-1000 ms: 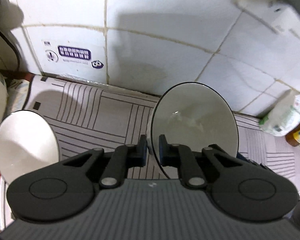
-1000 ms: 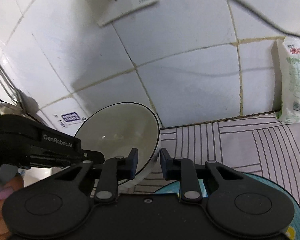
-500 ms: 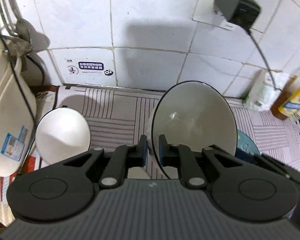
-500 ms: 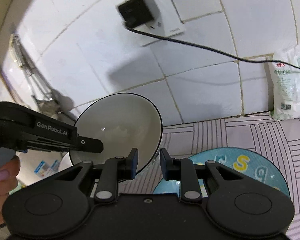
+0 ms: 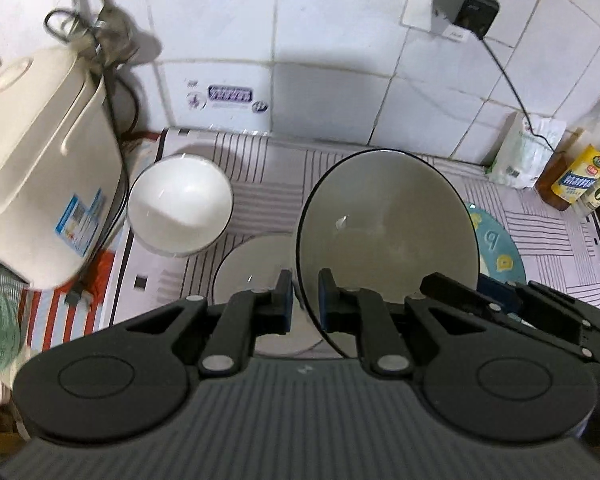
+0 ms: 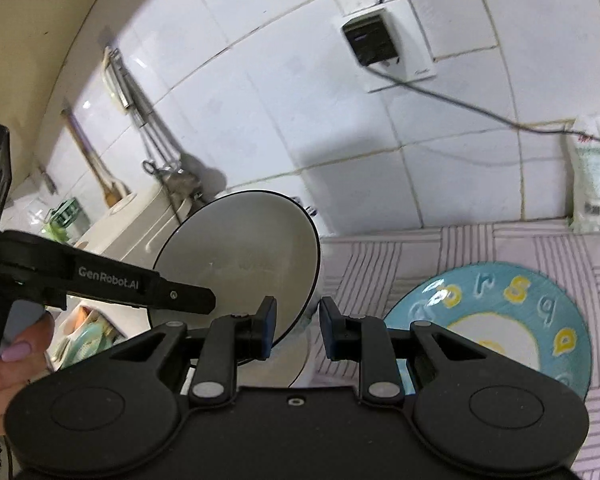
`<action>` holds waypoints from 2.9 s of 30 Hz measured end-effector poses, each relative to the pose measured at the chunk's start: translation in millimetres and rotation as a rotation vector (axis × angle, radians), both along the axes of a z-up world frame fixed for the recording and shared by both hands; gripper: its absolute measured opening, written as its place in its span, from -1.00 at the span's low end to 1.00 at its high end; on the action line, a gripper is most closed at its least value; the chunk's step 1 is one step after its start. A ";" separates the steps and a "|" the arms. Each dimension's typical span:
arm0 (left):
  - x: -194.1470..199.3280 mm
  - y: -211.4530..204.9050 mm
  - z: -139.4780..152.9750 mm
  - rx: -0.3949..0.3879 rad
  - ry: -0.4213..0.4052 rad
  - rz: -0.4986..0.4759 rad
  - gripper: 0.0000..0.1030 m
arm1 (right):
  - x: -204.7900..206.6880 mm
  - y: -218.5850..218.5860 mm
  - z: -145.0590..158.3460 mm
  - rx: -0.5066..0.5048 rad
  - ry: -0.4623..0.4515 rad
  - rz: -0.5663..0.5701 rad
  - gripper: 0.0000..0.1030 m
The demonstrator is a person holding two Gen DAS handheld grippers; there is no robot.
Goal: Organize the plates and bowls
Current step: 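Lift the white bowl and carry it over the large white bowl, then lower the bowl into the large white bowl and open both grippers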
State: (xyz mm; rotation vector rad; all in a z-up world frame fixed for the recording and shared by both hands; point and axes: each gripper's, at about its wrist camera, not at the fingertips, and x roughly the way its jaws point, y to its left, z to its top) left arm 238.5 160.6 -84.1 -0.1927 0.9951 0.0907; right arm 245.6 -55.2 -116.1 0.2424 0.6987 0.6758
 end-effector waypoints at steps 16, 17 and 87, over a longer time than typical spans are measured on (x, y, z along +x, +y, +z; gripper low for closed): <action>-4.6 30.8 -44.6 -0.015 0.108 0.051 -0.77 | -2.0 41.2 -36.1 -0.089 0.012 0.083 -0.45; -3.4 32.2 -47.4 -0.018 0.117 0.053 -0.77 | 0.1 42.5 -38.0 -0.092 0.018 0.083 -0.45; -47.8 57.6 4.0 0.155 0.075 0.040 0.03 | -43.6 67.1 47.7 -0.295 -0.258 0.275 0.29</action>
